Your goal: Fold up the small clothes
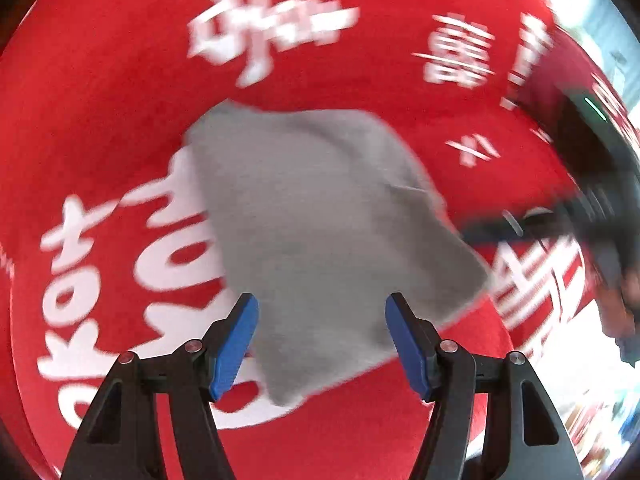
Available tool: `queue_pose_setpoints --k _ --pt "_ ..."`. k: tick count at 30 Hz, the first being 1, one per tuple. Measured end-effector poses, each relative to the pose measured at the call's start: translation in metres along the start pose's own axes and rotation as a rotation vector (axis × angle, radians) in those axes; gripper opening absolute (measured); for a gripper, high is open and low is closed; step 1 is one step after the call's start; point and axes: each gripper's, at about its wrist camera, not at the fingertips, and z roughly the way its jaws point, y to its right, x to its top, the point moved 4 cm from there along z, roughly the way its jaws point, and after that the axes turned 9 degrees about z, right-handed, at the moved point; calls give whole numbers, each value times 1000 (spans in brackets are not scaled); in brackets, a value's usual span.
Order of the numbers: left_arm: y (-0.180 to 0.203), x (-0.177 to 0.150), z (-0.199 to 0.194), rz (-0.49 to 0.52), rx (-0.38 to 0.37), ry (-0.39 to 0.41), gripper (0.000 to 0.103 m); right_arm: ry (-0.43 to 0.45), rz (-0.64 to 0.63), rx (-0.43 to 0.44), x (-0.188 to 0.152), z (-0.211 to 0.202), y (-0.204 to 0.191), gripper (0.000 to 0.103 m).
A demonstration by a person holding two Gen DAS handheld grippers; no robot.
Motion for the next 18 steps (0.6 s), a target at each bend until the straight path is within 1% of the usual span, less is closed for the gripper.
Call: queue_pose_setpoints --k 1,2,3,4,6,8,11,13,15,18 --pt "-9 0 4 -32 -8 -12 67 -15 -10 -11 -4 5 -2 45" --pt "-18 0 7 -59 -19 -21 67 -36 -23 -47 -8 13 -2 26" --pt "-23 0 10 -78 -27 -30 67 -58 -42 -96 -11 22 -3 13" --pt "-28 1 13 -92 -32 -39 67 -60 -48 -109 -11 24 -3 6" --pt "-32 -2 20 -84 -29 -65 67 -31 -65 -100 -13 19 -8 6" --pt "-34 -11 35 -61 -1 -114 67 -11 -48 -109 -17 15 -4 6" --pt "-36 -30 51 -85 -29 -164 67 -30 29 -141 -27 21 26 6" --pt "-37 -38 55 -112 -42 -173 67 -43 56 -148 -33 29 46 6" --pt "-38 -39 55 -134 -45 -171 67 -24 84 -120 -32 32 52 6" --pt "-39 -39 57 -154 -50 -186 67 -20 92 -132 -32 30 50 6"
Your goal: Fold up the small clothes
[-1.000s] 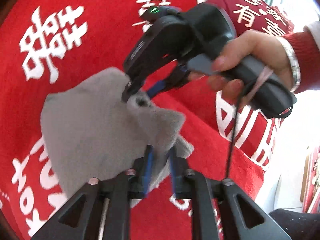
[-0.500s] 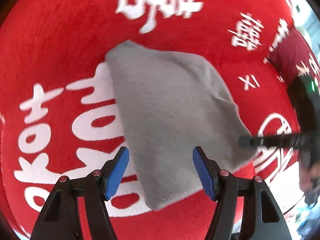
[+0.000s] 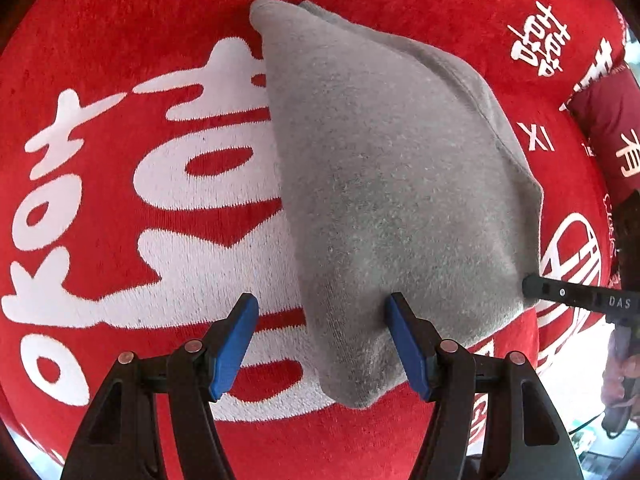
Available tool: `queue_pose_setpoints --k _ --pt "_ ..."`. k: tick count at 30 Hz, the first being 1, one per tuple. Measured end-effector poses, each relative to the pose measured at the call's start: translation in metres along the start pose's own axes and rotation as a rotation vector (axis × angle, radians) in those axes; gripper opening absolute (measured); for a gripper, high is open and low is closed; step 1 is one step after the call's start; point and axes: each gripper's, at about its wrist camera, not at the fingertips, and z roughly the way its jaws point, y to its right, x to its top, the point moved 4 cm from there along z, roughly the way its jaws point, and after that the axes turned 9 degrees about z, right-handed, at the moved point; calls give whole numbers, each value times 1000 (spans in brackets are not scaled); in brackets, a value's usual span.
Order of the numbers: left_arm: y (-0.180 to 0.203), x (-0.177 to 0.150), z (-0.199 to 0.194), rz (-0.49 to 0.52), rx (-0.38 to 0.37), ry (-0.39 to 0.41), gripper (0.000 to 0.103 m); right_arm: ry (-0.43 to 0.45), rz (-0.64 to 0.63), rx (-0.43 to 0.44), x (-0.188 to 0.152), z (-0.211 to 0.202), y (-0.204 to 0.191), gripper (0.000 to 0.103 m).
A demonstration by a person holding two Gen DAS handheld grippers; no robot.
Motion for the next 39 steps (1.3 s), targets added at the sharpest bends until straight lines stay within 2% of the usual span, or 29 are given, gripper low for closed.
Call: queue_pose_setpoints --k 2,3,5,7,12,16,18,19,22,27,29,30,35,39 --pt "0 1 -1 -8 7 -12 69 -3 -7 -28 0 -2 -4 8" --pt "2 0 -3 -9 10 -15 69 -5 -11 -57 -1 -3 -6 13" --pt "2 1 -5 -14 17 -19 69 5 -14 -112 0 -9 -9 36" --pt "2 2 -6 -18 21 -22 69 44 -19 -139 4 -22 -14 45" --pt "0 2 -6 -33 20 -29 69 129 -44 -75 30 -45 -32 45" --pt "-2 0 -6 -37 23 -39 69 119 4 -26 58 -30 -40 44" --pt "-1 2 -4 -38 25 -43 69 119 -4 -50 65 -19 -43 26" --pt "-1 2 -3 -35 25 -45 69 114 -6 -71 67 -15 -41 21" --pt "0 4 2 -38 23 -61 69 94 7 -76 67 -5 -33 21" --pt "-1 7 6 -43 15 -66 70 78 -5 -66 65 -11 -30 29" --pt "-3 6 8 -44 23 -74 78 67 -20 -71 63 -12 -30 33" --pt "-5 6 9 -47 25 -79 79 65 -23 -71 62 -13 -29 34" --pt "-8 7 11 -59 10 -87 79 47 -29 -62 58 -19 -25 47" --pt "-13 7 14 -79 -2 -102 79 33 -22 -46 58 -23 -20 54"
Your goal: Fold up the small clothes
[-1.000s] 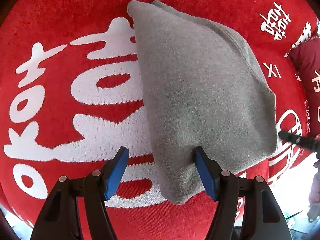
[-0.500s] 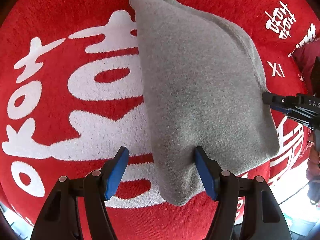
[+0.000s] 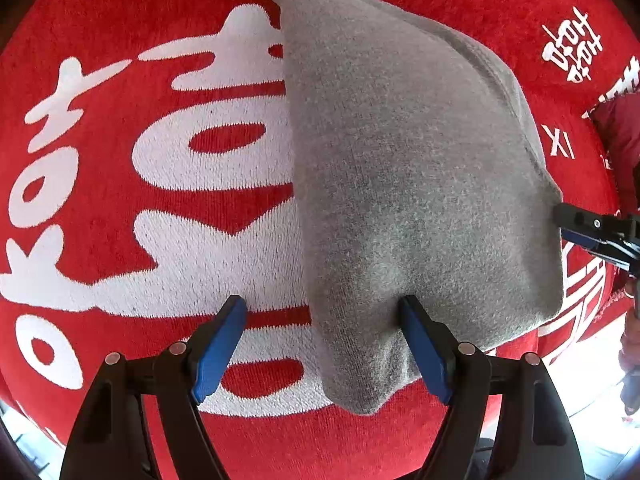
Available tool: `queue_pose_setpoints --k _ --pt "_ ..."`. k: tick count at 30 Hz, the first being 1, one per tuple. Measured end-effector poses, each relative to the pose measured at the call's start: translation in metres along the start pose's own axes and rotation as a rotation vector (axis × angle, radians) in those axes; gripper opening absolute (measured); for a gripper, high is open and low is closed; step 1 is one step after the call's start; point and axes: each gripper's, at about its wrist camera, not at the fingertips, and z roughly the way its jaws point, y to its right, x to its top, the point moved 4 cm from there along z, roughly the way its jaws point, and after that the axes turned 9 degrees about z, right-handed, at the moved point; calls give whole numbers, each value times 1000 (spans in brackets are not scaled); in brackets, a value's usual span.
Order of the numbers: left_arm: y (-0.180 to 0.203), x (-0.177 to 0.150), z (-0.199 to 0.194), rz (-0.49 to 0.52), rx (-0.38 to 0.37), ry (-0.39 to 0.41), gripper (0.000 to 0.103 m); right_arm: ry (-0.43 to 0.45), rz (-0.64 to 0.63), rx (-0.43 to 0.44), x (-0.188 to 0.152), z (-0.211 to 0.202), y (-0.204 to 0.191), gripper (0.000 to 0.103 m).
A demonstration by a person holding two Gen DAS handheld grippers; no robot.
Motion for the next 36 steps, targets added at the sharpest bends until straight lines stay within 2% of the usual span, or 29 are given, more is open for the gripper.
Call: queue_pose_setpoints --k 3,9,15,19,22,28,32,36 --pt "-2 1 1 -2 2 -10 79 -13 -4 7 1 -1 3 58" --pt "-2 7 -1 -5 8 -23 79 -34 -40 19 4 1 1 59" --pt "-3 18 -14 13 -17 15 79 -35 -42 64 11 0 3 59" --pt "-12 35 -26 -6 -86 59 79 -8 -18 108 25 -7 8 59" --pt "-20 50 -27 -36 -141 78 79 5 -12 139 38 -10 11 75" --pt "-26 72 -10 -90 -319 75 79 -86 33 289 69 17 18 75" --pt "-22 76 0 -57 -345 80 79 -148 20 388 83 38 11 75" --pt "-23 86 6 -46 -369 87 79 -176 -11 451 92 48 0 76"
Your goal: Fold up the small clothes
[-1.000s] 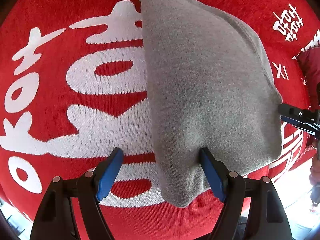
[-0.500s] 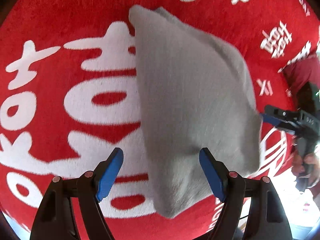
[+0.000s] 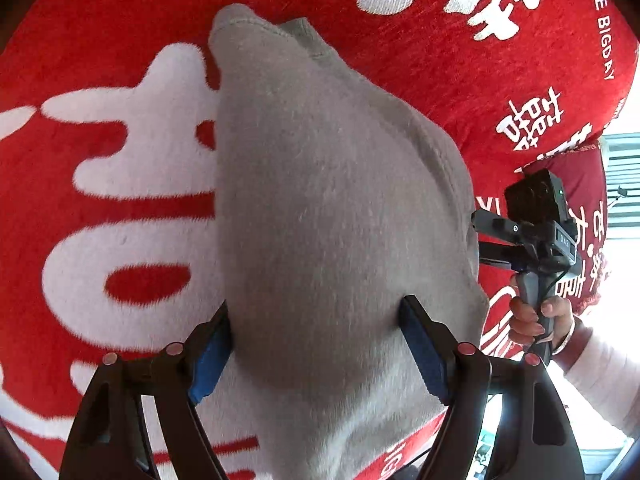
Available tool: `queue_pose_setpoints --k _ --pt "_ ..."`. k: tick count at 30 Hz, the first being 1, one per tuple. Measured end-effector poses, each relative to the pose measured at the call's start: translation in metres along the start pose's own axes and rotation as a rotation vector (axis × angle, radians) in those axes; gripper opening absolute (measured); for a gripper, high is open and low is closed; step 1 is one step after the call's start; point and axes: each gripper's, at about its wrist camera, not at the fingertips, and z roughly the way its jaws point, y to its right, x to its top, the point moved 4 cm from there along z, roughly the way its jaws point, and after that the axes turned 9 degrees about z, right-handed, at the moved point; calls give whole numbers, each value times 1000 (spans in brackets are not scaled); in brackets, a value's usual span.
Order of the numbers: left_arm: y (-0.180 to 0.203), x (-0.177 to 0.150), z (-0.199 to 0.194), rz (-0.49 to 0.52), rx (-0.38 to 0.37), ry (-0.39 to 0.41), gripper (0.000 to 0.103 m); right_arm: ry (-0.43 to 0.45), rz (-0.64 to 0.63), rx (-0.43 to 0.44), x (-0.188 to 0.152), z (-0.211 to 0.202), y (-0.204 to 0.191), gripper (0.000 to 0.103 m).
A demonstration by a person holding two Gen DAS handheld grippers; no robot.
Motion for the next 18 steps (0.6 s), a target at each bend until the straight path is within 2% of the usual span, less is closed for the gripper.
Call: queue_pose_setpoints --k 4,7,9,10,11,13,18 --pt "-3 7 -1 4 3 19 79 -31 -36 23 8 12 -9 76" --pt "0 7 -4 10 34 41 79 -31 -32 12 7 19 -15 76" --pt "6 9 -5 17 40 65 65 -17 -20 -52 4 21 -17 64" --pt "8 9 -7 25 40 77 62 -18 -3 -62 1 21 -15 47" --pt "11 8 -11 32 36 90 55 -13 8 -57 0 18 -15 40" --pt "15 8 -18 44 22 104 48 7 -4 -58 -5 13 -23 36" --pt "28 3 -40 63 -27 143 47 48 0 -14 -27 2 -45 35"
